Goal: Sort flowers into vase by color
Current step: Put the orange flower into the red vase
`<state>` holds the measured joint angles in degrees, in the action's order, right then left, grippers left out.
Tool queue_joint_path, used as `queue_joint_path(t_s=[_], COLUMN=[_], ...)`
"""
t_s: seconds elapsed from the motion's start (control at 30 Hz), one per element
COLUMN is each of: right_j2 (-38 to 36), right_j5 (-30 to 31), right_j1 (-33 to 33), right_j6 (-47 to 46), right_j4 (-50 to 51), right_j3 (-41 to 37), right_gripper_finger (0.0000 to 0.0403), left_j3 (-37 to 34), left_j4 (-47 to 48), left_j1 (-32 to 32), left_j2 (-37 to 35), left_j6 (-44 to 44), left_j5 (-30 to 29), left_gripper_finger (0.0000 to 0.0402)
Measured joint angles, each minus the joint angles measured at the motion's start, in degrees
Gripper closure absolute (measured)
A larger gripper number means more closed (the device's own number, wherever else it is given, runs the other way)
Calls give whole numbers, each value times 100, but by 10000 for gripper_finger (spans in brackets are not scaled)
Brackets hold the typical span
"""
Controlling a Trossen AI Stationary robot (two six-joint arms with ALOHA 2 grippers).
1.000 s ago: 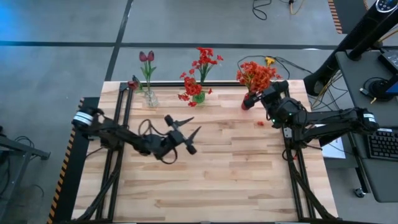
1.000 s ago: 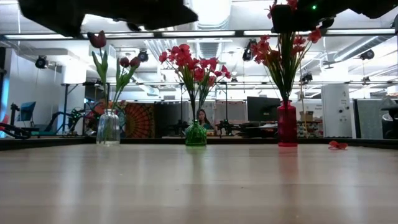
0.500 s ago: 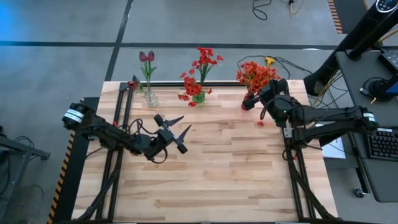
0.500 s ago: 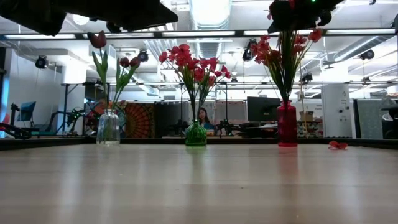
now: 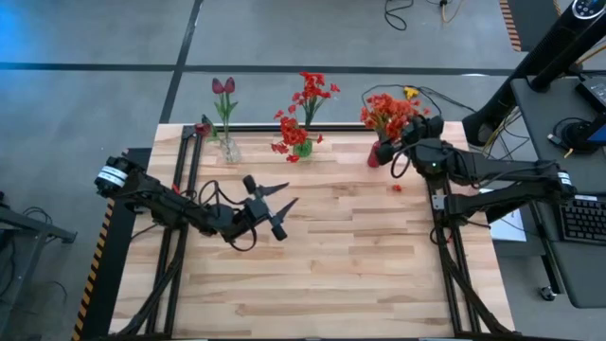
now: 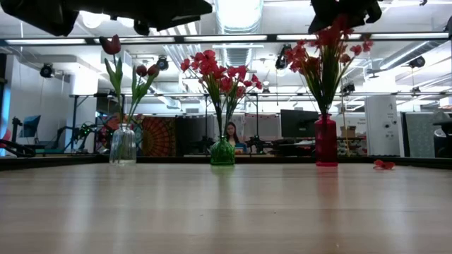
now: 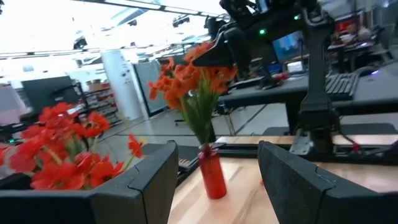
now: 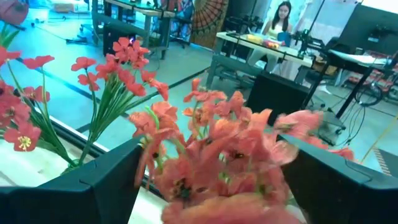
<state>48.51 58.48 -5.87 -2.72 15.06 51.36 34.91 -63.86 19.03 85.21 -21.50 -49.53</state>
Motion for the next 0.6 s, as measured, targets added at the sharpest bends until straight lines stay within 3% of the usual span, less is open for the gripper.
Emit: queue_joint_path(t_s=[0.4,0.6], right_j2=[4,4], right_j5=[-192,-192], right_j1=[0,0], right_j6=[-19,204], right_j4=[290,307], right_j3=[521,825], right_gripper_finger=[60,60], left_j3=[168,301], left_j4=[350,376], left_j1=[-18,249], left_j2=[0,-171], left_j6=[-159,-562], left_j5=[44,-568], left_gripper_finger=[199,199])
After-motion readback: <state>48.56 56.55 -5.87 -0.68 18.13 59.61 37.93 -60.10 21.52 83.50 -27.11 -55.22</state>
